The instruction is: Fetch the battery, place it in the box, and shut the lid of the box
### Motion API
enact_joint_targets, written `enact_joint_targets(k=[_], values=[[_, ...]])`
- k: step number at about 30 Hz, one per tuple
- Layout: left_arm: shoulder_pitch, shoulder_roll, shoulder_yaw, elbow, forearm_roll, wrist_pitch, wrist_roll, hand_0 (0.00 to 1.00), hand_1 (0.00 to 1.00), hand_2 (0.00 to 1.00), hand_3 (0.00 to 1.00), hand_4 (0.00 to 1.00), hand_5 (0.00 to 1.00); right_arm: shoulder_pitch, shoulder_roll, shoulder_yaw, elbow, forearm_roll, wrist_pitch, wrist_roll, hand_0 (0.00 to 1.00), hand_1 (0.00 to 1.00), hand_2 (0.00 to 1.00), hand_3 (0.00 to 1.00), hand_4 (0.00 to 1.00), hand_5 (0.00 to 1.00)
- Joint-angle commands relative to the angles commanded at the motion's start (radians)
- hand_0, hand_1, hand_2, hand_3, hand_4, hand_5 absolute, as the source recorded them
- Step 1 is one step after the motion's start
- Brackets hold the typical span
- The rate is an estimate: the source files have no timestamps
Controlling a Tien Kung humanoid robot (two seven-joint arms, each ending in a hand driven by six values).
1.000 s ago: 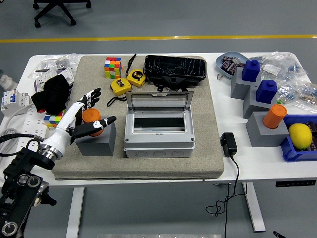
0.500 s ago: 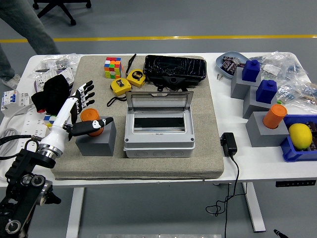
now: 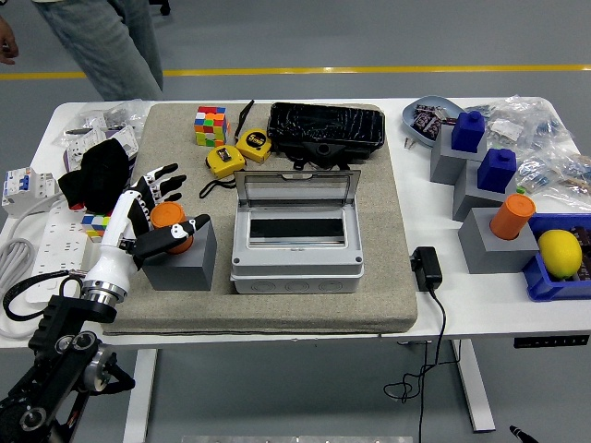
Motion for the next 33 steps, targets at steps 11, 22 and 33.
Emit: enact_joint_targets(k=[11,22,33], values=[[-0.003,-0.002,0.024,0.017,0.002,0.016,-0.002,0.718,0.754,0.670,0.654,0.998,0.002,-0.002,0.002,0.000,0.000,-0.002,0.001,0.001,0.544,0.557,0.583,0.525,0.914,0.751],[-0.007,-0.001,0.051,0.021,-0.012,0.047,-0.006,0.480,0.589,0.432,0.443,0.998,0.002,-0.001,0.000,0.002,0.000,-0.007,0.002,0.000,0.543,0.557,0.584,0.526,0.914,0.751],[-0.009,0.002,0.080,0.023,0.012,0.083,0.003,0.248,0.401,0.322,0.294,0.998,0.002,-0.004,0.000,0.002,0.000,-0.009,0.002,0.000,0.547,0.557,0.583,0.524,0.913,0.752]])
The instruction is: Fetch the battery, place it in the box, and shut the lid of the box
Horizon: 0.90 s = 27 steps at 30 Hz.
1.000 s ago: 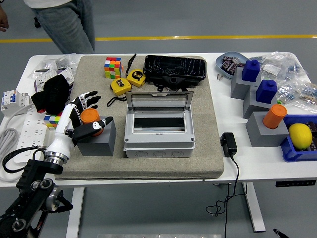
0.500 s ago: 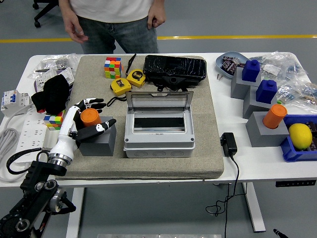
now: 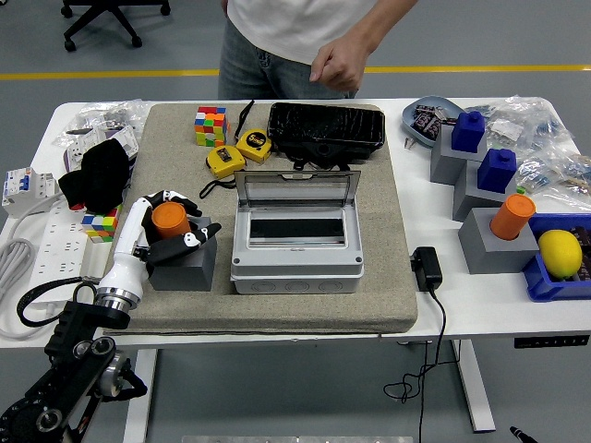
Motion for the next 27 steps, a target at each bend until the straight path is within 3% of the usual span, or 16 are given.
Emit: enact_joint_targets(k=[2,3,8,9,14,15,20,21,26,27], values=[[-0.001,0.000,0.003,-0.001,0.008,0.009,0.002,0.248,0.401,0.322,0.294,0.998,0.002,0.000,0.000,0.000,0.000,0.001,0.000,0.000,0.547,0.557,0.583,0.524,0.913,0.752],[-0.002,0.001,0.005,0.000,0.008,0.014,0.002,0.187,0.290,0.224,0.186,0.998,0.002,0.000,0.000,-0.001,0.000,0.002,0.000,0.000,0.542,0.557,0.583,0.524,0.912,0.750],[-0.007,0.001,0.011,0.006,0.022,0.025,0.006,0.187,0.290,0.224,0.186,0.998,0.002,0.002,0.000,-0.001,0.000,0.005,-0.001,0.001,0.542,0.557,0.583,0.524,0.912,0.750],[-0.008,0.001,0.012,0.008,0.021,0.025,0.006,0.154,0.187,0.145,0.119,0.998,0.002,0.002,0.000,-0.001,0.000,0.005,-0.001,0.001,0.544,0.557,0.583,0.524,0.911,0.750],[-0.014,0.001,0.020,0.023,0.004,0.024,-0.005,0.154,0.187,0.145,0.119,0.998,0.002,0.003,0.000,0.000,0.000,0.007,-0.001,0.002,0.544,0.557,0.583,0.524,0.911,0.750],[-0.015,0.001,0.023,0.025,0.000,0.025,-0.008,0.112,0.069,0.074,0.070,0.998,0.002,0.003,0.000,0.000,0.000,0.007,-0.001,0.002,0.543,0.557,0.583,0.523,0.909,0.748],[-0.020,-0.001,0.032,0.038,-0.029,0.031,-0.028,0.112,0.069,0.074,0.070,0.998,0.002,0.004,0.001,0.002,0.000,0.007,-0.002,0.003,0.543,0.557,0.583,0.523,0.909,0.748],[-0.021,-0.001,0.033,0.039,-0.033,0.036,-0.029,0.068,0.002,0.021,0.017,0.998,0.008,0.004,0.001,0.002,0.000,0.007,-0.002,0.003,0.544,0.557,0.584,0.524,0.909,0.748],[-0.025,0.003,0.037,0.034,-0.032,0.042,-0.022,0.068,0.002,0.021,0.017,0.998,0.008,0.003,0.002,0.003,0.000,0.006,-0.001,0.003,0.544,0.557,0.584,0.524,0.909,0.748],[-0.025,0.004,0.037,0.032,-0.034,0.040,-0.022,0.052,0.002,0.002,0.002,0.998,0.080,0.002,0.002,0.003,0.000,0.006,-0.001,0.003,0.542,0.557,0.583,0.524,0.909,0.747]])
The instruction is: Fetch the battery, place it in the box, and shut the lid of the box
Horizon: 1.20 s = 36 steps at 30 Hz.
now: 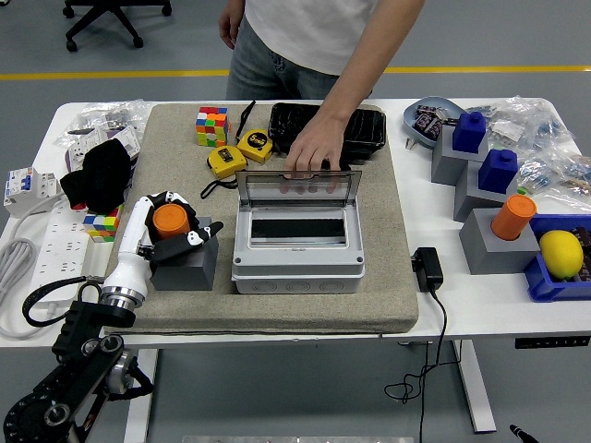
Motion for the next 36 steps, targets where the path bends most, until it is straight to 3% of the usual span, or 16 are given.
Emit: enact_joint_targets(k=[30,33,36], values=[[-0.016,0.006,-0.048,-0.062,0.032,0.024,0.018,0.043,0.002,0.002,0.002,0.998,0.130,-0.001,-0.001,0.002,0.000,-0.007,0.000,-0.003,0.544,0.557,0.583,0.522,0.908,0.745],[-0.016,0.012,-0.039,-0.086,0.060,0.036,0.023,0.043,0.002,0.002,0.002,0.998,0.135,-0.002,0.000,0.002,0.000,-0.006,0.000,-0.003,0.544,0.557,0.583,0.523,0.908,0.744],[-0.021,0.037,0.008,-0.141,0.176,0.073,0.040,0.043,0.002,0.002,0.002,0.998,0.135,-0.002,-0.001,0.002,0.000,-0.007,0.000,-0.003,0.544,0.557,0.583,0.523,0.908,0.744]])
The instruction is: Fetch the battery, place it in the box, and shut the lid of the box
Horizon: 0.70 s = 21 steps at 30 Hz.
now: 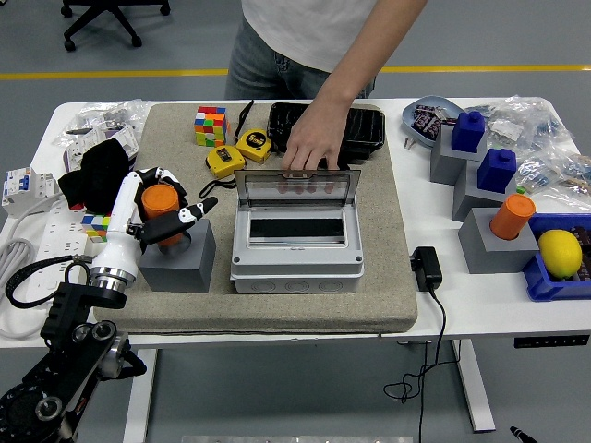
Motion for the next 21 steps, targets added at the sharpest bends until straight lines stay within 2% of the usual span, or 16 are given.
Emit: enact_joint_targets(k=[3,8,17,21], values=[[-0.008,0.021,0.053,-0.048,0.105,0.027,0.011,0.045,0.002,0.002,0.002,0.998,0.161,0.001,0.000,-0.001,0.000,0.002,0.000,0.001,0.544,0.557,0.583,0.523,0.908,0.744],[-0.036,0.033,0.118,-0.092,0.228,0.061,0.022,0.045,0.002,0.002,0.002,0.998,0.181,0.003,-0.001,-0.002,0.000,0.003,0.000,0.001,0.544,0.557,0.584,0.522,0.908,0.743],[-0.102,0.042,0.253,-0.092,0.353,0.086,0.046,0.045,0.002,0.002,0.002,0.998,0.217,0.002,-0.002,-0.001,0.000,0.001,0.000,0.001,0.544,0.556,0.583,0.523,0.908,0.744],[-0.135,0.038,0.316,-0.071,0.369,0.092,0.049,0.045,0.002,0.002,0.002,0.998,0.216,0.002,-0.001,-0.006,0.000,0.003,0.001,0.002,0.543,0.558,0.584,0.522,0.908,0.743]])
